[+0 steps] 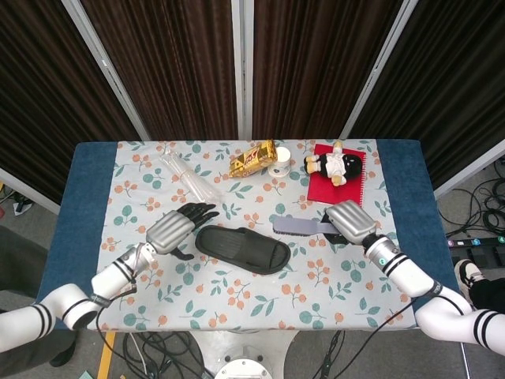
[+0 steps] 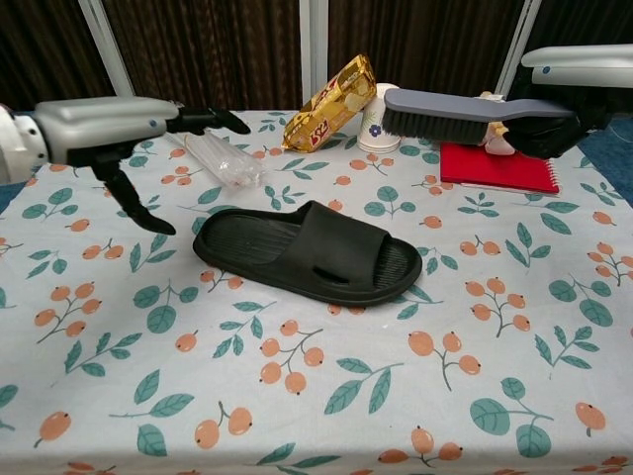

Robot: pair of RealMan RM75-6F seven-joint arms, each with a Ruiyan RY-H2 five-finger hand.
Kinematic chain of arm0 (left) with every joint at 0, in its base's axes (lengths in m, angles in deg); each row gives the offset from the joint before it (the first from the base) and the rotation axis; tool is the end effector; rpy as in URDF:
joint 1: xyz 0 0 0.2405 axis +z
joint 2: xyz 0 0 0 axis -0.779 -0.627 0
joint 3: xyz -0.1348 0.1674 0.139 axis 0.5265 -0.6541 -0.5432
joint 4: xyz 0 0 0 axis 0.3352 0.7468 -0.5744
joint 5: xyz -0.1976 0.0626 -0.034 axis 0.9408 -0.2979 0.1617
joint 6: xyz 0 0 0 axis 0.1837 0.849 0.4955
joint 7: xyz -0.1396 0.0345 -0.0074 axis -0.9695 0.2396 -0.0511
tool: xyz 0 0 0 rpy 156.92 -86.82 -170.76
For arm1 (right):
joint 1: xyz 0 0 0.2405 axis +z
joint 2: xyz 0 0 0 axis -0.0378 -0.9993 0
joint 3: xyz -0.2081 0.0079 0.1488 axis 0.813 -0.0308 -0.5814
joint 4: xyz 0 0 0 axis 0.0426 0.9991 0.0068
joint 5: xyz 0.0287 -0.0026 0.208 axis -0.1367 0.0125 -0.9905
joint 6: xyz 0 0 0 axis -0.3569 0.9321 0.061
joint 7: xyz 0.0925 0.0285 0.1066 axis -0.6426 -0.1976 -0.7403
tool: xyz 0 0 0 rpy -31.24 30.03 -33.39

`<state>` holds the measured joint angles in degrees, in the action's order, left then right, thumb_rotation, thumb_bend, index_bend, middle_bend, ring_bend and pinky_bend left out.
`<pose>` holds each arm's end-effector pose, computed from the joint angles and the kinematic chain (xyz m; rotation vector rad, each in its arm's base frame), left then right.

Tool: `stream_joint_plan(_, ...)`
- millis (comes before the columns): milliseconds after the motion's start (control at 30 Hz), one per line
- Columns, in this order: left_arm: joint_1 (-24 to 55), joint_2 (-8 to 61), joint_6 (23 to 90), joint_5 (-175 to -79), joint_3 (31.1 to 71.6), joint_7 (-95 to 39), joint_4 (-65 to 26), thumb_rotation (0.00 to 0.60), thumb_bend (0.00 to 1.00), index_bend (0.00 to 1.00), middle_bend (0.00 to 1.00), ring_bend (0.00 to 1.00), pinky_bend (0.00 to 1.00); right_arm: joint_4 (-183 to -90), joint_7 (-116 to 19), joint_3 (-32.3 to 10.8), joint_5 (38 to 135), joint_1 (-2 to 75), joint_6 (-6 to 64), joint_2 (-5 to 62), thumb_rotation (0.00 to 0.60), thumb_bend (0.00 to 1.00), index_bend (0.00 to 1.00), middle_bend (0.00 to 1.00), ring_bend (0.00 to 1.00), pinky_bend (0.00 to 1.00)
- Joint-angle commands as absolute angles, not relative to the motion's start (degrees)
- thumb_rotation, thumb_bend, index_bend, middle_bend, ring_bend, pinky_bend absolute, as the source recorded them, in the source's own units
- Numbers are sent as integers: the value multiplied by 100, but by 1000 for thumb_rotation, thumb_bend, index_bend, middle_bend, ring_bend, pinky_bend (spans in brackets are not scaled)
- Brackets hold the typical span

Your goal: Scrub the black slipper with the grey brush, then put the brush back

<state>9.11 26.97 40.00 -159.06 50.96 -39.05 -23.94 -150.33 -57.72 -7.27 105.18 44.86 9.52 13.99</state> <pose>-0.1603 0.3407 -0.0089 -2.1645 -0.9380 -1.0267 -0.1807 -0.3519 0.0670 2.0207 -1.0629 0.9134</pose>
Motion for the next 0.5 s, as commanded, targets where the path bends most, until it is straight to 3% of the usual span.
stream_joint_plan(33, 589, 3178, 3707, -15727, 5054, -3877, -1907, 600, 161, 74, 91, 25, 120, -15023, -5548, -722, 10413, 4528, 910, 1487, 600, 621, 1000, 1000, 1000, 1000)
stream_joint_plan(500, 116, 4015, 3290, -15434, 4843, -4249, -939, 600, 160, 80, 100, 25, 120, -14879, -5079, -680, 9987, 4486, 945, 1787, 600, 620, 1000, 1000, 1000, 1000)
